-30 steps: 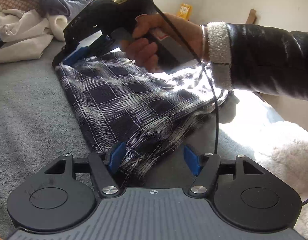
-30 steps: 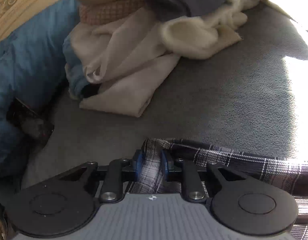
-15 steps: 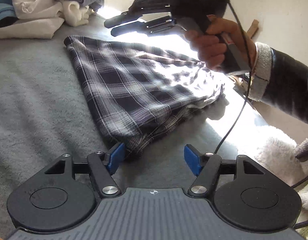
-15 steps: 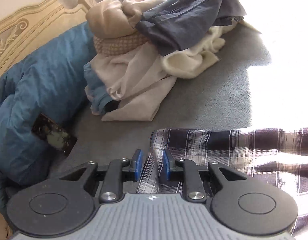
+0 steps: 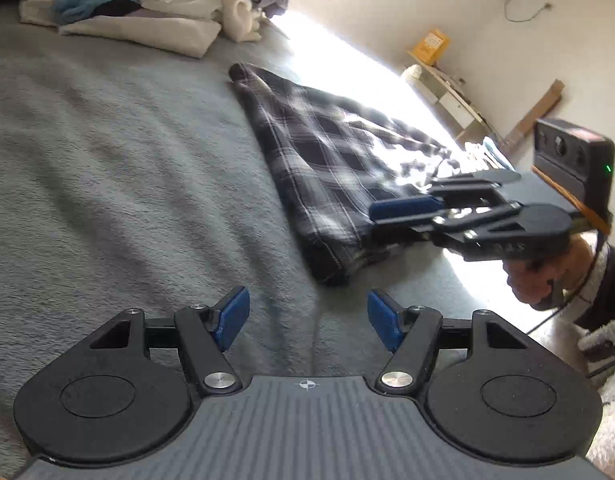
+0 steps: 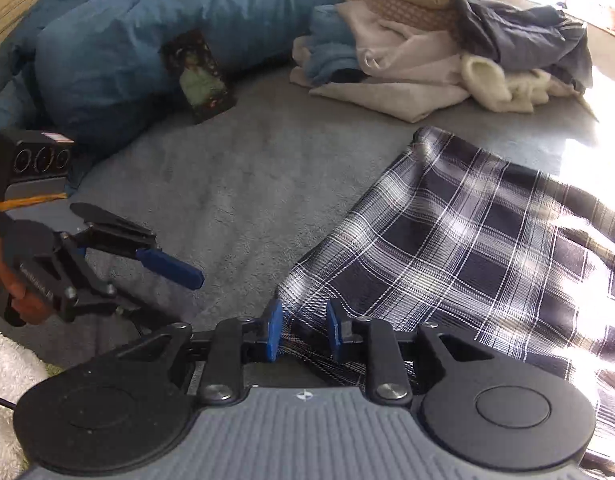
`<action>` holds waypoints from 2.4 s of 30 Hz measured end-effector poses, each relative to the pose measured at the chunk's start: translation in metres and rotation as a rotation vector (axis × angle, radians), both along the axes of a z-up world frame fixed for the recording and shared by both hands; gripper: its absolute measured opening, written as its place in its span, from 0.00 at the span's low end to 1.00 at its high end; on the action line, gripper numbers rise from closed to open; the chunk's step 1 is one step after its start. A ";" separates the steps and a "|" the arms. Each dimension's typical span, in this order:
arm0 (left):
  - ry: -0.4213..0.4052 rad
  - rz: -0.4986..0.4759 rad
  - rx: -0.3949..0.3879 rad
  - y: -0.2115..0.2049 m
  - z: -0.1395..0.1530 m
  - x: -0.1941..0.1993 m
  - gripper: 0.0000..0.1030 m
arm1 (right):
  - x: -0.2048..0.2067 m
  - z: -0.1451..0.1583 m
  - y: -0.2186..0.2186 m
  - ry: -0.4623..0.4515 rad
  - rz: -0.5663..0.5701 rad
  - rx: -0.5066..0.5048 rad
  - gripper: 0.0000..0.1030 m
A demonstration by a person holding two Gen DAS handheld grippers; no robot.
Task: Fold clothes
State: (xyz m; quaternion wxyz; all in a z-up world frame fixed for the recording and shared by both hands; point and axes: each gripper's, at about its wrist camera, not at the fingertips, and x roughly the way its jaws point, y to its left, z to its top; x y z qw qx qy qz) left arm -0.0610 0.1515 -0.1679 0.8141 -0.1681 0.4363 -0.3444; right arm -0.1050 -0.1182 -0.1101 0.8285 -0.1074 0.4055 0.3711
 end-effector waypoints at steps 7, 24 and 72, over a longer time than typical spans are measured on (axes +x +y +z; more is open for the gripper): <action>-0.002 0.159 -0.089 0.008 0.010 0.059 0.64 | -0.016 -0.005 0.036 -0.256 0.082 -0.130 0.49; -0.290 0.060 0.307 -0.088 -0.001 0.159 0.61 | -0.009 -0.015 0.032 -0.131 0.046 0.010 0.47; -0.058 0.183 0.337 -0.099 0.014 0.150 0.65 | -0.025 -0.036 0.068 -0.260 -0.033 -0.236 0.57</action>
